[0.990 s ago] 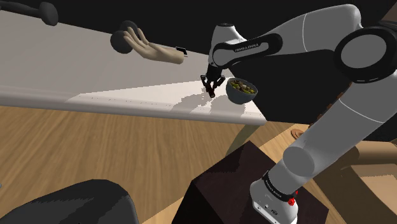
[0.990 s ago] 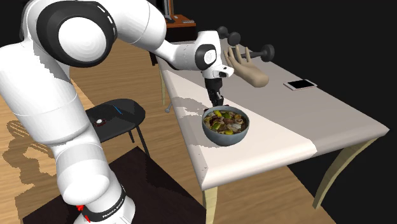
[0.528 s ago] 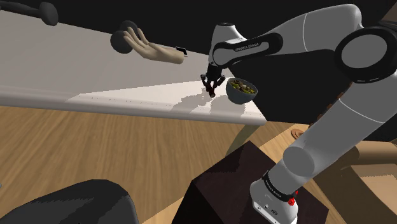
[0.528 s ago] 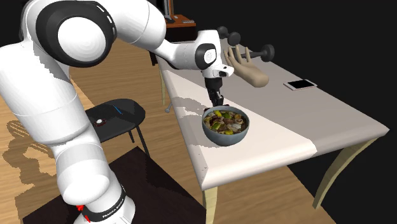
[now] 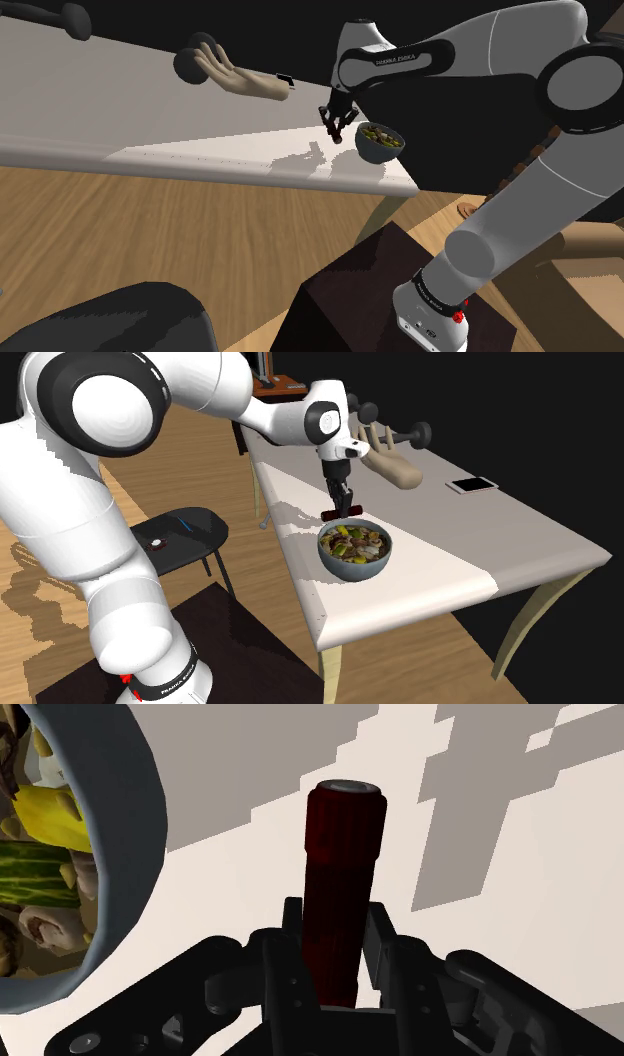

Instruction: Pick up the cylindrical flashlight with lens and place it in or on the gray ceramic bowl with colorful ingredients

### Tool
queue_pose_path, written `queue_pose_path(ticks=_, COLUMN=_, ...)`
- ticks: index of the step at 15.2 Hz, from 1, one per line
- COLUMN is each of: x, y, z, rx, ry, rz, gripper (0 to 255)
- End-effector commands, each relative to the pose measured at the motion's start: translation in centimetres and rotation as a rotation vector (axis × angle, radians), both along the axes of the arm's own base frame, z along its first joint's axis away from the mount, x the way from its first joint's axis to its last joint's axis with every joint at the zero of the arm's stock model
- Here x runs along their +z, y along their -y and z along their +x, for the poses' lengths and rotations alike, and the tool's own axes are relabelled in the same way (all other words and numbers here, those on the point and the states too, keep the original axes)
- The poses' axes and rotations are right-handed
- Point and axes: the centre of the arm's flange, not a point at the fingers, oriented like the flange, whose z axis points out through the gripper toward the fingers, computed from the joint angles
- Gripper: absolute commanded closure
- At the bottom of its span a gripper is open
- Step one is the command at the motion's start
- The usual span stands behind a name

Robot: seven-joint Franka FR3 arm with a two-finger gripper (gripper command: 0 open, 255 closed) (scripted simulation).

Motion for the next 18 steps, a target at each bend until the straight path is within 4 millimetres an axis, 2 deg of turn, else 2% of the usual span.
queue_pose_path(ticks=1, x=1.1, y=0.0, z=0.0, rx=0.000, ry=0.000, rz=0.000, gripper=255)
queue_pose_path(ticks=18, x=10.0, y=0.0, z=0.0, rx=0.000, ry=0.000, rz=0.000, gripper=255)
